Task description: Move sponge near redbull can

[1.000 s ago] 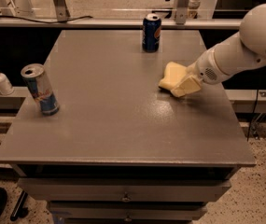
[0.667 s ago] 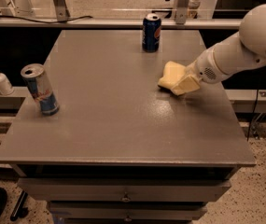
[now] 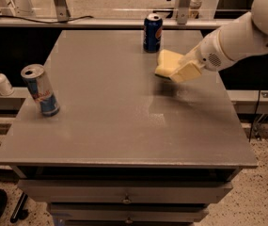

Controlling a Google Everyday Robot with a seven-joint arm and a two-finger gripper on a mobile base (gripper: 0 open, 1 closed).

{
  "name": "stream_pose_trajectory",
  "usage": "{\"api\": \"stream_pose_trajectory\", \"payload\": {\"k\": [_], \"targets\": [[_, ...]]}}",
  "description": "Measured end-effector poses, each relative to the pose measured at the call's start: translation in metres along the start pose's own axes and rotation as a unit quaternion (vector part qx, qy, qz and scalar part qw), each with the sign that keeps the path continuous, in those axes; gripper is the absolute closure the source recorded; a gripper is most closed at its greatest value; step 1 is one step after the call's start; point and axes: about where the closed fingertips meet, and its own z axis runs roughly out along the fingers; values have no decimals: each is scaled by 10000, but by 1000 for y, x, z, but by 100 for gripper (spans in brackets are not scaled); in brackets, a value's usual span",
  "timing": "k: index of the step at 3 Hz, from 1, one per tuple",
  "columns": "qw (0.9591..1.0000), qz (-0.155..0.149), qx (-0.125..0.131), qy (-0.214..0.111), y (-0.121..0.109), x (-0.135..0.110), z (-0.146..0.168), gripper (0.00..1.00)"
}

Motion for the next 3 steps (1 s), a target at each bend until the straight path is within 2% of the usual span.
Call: {"api": "stream_pose_trajectory", "payload": {"k": [1, 2, 3], "targets": [[9981, -354, -351, -360, 35, -37, -15, 100], [9969, -443, -456, -466, 44, -47, -15, 100], [9969, -443, -456, -466, 44, -47, -15, 100]]}}
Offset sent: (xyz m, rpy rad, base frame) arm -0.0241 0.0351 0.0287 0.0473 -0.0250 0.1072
